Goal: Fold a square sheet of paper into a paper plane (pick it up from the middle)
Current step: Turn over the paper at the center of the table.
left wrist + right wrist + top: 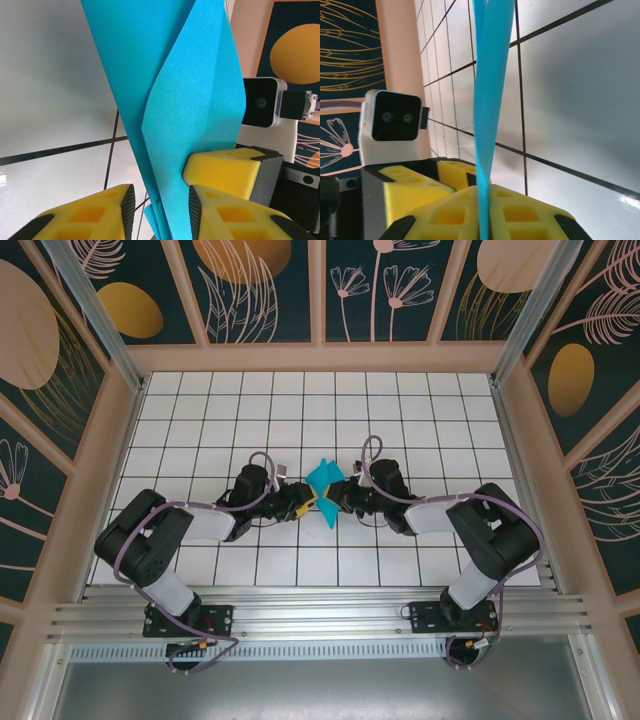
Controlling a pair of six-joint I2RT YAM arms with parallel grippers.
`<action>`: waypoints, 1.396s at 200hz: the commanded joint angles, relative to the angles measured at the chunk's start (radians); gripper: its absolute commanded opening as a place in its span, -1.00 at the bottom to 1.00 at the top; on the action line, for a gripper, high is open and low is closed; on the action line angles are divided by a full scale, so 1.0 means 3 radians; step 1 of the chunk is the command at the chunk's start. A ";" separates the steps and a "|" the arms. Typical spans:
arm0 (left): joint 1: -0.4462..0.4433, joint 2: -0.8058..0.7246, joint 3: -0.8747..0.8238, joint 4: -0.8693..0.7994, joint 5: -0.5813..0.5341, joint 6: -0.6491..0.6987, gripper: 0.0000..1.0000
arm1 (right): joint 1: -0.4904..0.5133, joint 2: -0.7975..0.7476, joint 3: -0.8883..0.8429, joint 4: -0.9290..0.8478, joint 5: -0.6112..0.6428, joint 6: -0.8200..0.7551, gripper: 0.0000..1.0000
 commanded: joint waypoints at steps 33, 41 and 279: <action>0.0013 -0.0682 0.0075 -0.1220 -0.0855 0.0657 -0.17 | 0.0030 -0.0310 0.0653 -0.1790 0.0731 -0.0986 -0.80; 0.0016 -0.0804 0.0111 -0.1481 -0.1059 0.0771 -0.16 | 0.0067 -0.0323 0.0814 -0.2154 0.0987 -0.1165 -0.78; 0.0016 -0.2723 -0.0055 -0.3143 -0.3547 0.0792 0.20 | 0.1652 0.1578 0.2998 -0.4777 0.3595 -0.1717 -0.03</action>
